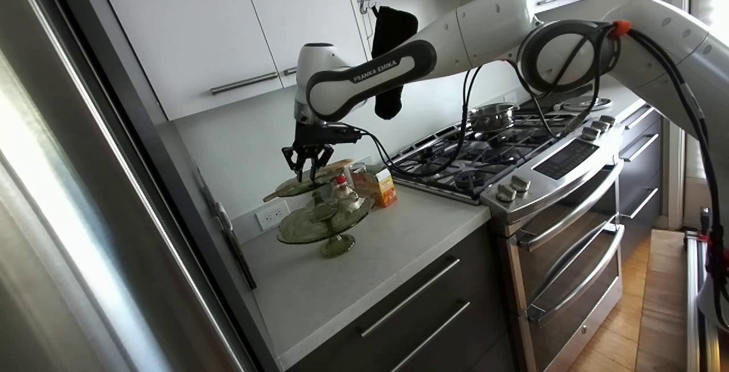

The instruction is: Pick up one green packet from the top of the serving tray and put it in the orange box

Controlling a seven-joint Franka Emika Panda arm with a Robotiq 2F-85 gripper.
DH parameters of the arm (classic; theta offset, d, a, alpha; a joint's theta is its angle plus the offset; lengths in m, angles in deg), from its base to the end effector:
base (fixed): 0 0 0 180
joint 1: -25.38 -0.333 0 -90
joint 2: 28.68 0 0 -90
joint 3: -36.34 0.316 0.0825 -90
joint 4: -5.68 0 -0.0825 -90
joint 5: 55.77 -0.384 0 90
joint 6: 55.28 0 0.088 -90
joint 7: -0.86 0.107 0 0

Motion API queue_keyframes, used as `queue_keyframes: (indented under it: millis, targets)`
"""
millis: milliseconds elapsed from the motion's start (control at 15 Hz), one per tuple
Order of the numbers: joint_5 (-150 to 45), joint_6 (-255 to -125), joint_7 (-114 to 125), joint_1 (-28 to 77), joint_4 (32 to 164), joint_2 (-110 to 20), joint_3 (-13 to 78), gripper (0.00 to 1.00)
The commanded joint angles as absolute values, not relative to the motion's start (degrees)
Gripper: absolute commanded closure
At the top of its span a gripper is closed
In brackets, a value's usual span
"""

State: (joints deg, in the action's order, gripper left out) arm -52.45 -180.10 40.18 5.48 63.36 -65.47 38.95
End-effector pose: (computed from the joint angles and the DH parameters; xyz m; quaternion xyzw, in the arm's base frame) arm 0.7211 0.2827 0.5414 -0.9549 0.1393 -0.2326 0.1214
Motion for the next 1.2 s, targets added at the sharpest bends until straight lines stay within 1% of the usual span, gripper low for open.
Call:
queue_keyframes:
  millis: [0, 67, 133, 1133]
  targets:
    - [-49.0, -179.8, 41.3, 3.7, 61.4, -66.6, 37.1, 0.95]
    - [-48.4, -179.6, 41.2, 3.6, 61.3, -66.6, 36.9, 0.99]
    - [-47.9, -178.9, 40.9, 3.4, 61.5, -66.3, 36.7, 1.0]
    - [-48.0, -170.1, 39.6, 2.9, 61.5, -64.7, 37.1, 1.0]
